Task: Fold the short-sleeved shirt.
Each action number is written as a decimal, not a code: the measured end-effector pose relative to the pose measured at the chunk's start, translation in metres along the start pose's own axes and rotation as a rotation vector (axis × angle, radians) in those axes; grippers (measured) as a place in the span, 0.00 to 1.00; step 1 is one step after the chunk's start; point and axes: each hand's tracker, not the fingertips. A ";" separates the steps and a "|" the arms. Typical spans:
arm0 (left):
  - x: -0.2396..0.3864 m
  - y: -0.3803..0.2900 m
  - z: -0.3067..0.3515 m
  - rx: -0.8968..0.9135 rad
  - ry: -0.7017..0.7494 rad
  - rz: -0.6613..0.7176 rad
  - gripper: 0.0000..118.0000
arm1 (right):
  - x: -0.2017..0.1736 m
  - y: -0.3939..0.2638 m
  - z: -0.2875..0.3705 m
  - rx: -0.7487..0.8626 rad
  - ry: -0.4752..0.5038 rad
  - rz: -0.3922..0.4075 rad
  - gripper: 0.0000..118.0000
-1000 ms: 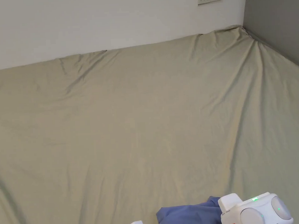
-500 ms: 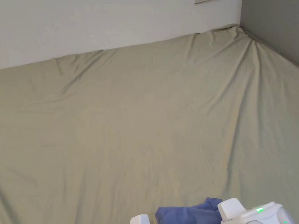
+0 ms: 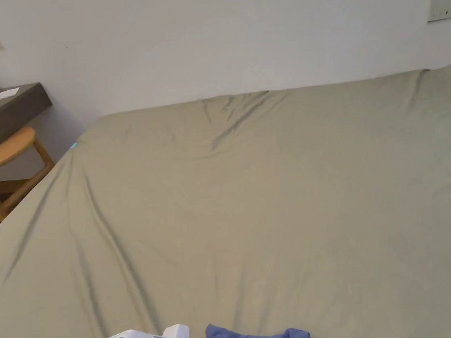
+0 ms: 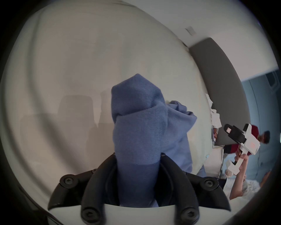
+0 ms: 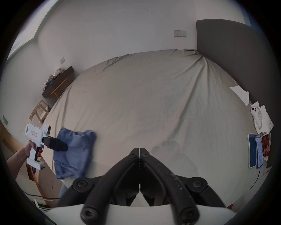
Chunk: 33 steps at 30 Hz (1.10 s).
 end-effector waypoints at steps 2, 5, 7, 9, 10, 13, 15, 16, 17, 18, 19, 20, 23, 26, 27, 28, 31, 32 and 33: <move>-0.033 0.008 0.027 0.001 0.065 0.002 0.23 | -0.015 0.005 -0.001 0.003 0.001 -0.009 0.00; -0.075 0.023 0.072 0.011 0.228 0.006 0.23 | -0.033 0.010 -0.007 -0.007 0.010 -0.010 0.00; -0.106 0.033 0.099 0.013 0.303 0.049 0.23 | -0.045 0.012 -0.011 -0.014 0.007 0.009 0.00; -0.135 0.043 0.121 0.026 0.384 0.105 0.23 | -0.056 0.014 -0.014 -0.025 0.013 0.022 0.00; -0.144 0.046 0.128 0.014 0.441 0.104 0.23 | -0.061 0.015 -0.016 -0.029 0.016 0.024 0.00; -0.165 0.055 0.144 -0.044 0.592 0.108 0.23 | -0.073 0.018 -0.021 -0.049 0.014 0.042 0.00; -0.175 0.054 0.146 -0.053 0.721 0.078 0.23 | -0.079 0.020 -0.021 -0.048 0.008 0.047 0.00; -0.184 0.053 0.141 -0.049 0.751 0.094 0.23 | -0.081 0.021 -0.021 -0.048 0.012 0.052 0.00; -0.191 0.049 0.138 -0.045 0.745 0.147 0.26 | -0.082 0.023 -0.022 -0.047 0.011 0.051 0.00; -0.196 0.045 0.134 -0.031 0.719 0.179 0.29 | -0.084 0.024 -0.023 -0.048 0.011 0.054 0.00; -0.198 0.039 0.130 -0.010 0.707 0.172 0.38 | -0.085 0.025 -0.024 -0.053 0.012 0.060 0.00; -0.196 0.032 0.128 0.018 0.733 0.155 0.58 | -0.087 0.025 -0.025 -0.053 0.010 0.061 0.00; -0.195 0.015 0.133 0.083 0.907 0.114 1.00 | -0.081 0.026 -0.022 -0.048 0.024 0.053 0.00; -0.159 0.001 0.157 0.174 0.844 0.120 0.86 | -0.074 0.030 -0.012 -0.004 0.004 0.058 0.00; -0.131 -0.006 0.170 0.280 0.809 0.050 0.85 | -0.073 0.033 -0.006 0.036 -0.019 0.071 0.00; -0.101 -0.012 0.182 0.388 0.802 -0.015 0.87 | -0.072 0.037 0.002 0.078 -0.036 0.074 0.00; -0.012 -0.025 0.203 0.725 0.795 -0.136 0.99 | -0.071 0.056 0.032 0.231 -0.048 0.059 0.00; 0.026 -0.028 0.210 0.881 0.798 -0.192 1.00 | -0.073 0.065 0.046 0.296 -0.070 0.070 0.00; 0.061 -0.030 0.216 1.000 0.794 -0.226 1.00 | -0.072 0.074 0.059 0.340 -0.086 0.084 0.00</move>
